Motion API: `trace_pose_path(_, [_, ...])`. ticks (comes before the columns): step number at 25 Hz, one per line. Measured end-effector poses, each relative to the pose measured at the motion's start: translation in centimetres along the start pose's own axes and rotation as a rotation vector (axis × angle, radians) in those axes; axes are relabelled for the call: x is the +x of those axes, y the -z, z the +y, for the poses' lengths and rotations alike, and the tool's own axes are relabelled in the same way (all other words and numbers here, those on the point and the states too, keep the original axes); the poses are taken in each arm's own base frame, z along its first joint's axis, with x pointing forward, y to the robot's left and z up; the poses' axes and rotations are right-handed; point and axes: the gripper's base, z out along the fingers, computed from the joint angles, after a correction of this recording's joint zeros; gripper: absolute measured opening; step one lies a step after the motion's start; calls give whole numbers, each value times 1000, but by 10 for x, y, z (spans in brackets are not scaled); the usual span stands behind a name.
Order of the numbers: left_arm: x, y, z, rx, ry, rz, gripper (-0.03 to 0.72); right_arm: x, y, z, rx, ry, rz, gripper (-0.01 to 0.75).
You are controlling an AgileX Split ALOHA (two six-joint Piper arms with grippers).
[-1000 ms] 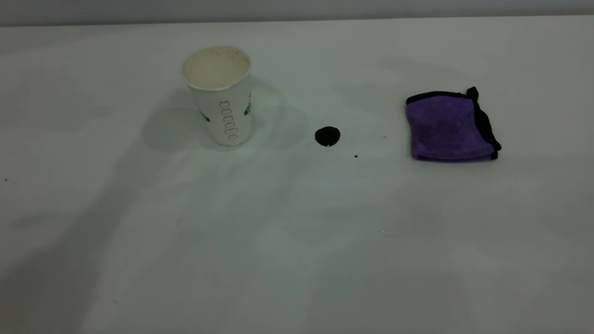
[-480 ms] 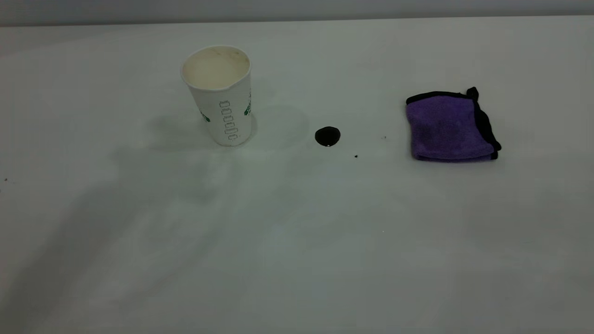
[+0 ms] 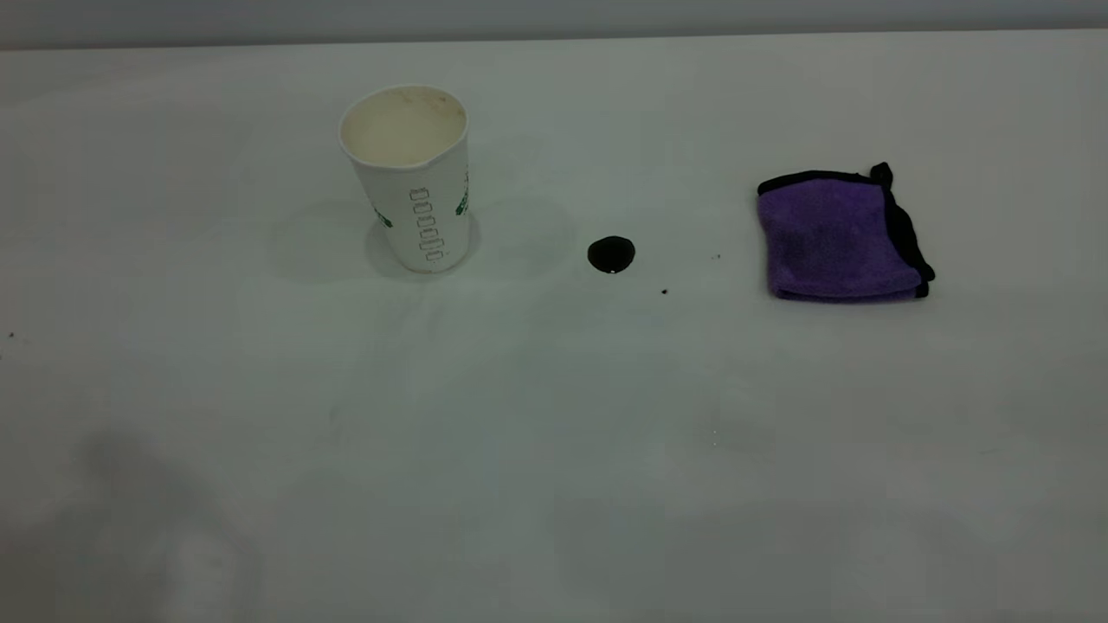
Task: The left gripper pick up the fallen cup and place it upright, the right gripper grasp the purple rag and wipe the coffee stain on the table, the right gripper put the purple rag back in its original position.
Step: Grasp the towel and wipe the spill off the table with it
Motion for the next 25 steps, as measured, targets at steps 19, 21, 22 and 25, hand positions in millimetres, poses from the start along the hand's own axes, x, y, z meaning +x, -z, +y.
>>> trace_pose_path(19, [131, -43, -11, -4, 2, -107, 461, 0, 0, 3, -34, -16, -2, 479])
trace_pose_path(21, [136, -39, -11, -6, 4, -154, 461, -1, 0, 6, -69, -33, -12, 479])
trace_pose_path(22, [138, -37, -11, -8, 5, -174, 461, -2, 1, 8, -91, -43, -16, 479])
trace_pose_path(25, [146, -32, -11, -30, 39, -236, 461, -6, 3, 13, -145, -70, -15, 479])
